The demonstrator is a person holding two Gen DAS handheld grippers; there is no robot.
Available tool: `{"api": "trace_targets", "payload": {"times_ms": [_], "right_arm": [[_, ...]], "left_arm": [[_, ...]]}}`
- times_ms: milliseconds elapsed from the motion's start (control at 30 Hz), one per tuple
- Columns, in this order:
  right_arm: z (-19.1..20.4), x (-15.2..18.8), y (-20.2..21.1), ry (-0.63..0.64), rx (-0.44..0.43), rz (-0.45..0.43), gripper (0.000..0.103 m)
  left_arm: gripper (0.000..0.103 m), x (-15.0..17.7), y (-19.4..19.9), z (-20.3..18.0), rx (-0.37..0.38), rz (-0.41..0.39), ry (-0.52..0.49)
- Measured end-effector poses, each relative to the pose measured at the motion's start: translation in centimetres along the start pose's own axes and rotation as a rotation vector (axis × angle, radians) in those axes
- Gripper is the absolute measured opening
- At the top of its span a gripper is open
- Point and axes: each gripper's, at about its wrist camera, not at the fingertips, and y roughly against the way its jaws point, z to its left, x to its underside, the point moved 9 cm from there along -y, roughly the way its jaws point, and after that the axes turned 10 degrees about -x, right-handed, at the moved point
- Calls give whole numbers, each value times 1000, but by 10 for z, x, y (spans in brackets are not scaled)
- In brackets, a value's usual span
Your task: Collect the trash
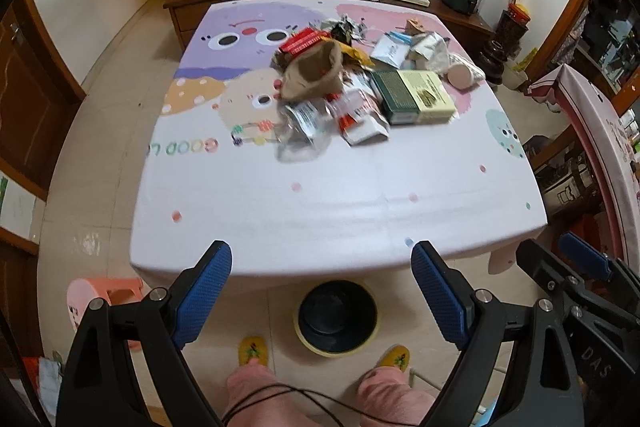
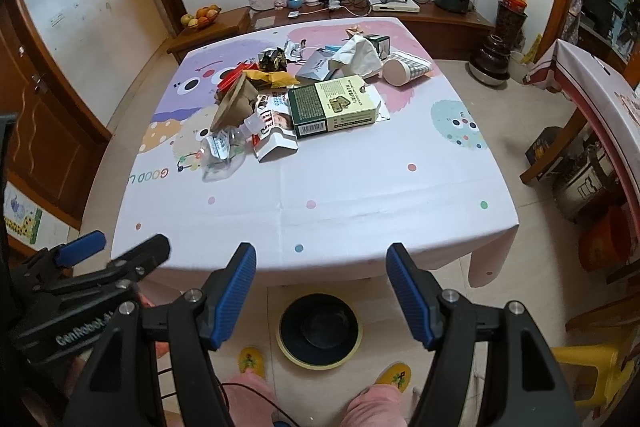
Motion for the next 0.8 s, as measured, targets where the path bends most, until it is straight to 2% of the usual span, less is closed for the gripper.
{"api": "trace_targets", "payload": {"times_ms": [200, 367, 567, 800], "right_arm": [[12, -20, -30, -103, 7, -6, 64], [25, -26, -56, -221, 6, -1, 62], [34, -26, -89, -309, 18, 6, 62], [45, -37, -144, -417, -86, 45, 61]], "left_arm": [[90, -41, -32, 41, 82, 63, -27], [90, -72, -71, 63, 121, 88, -112], [90, -91, -120, 63, 141, 134, -214], [90, -101, -158, 58, 159, 193, -224]]}}
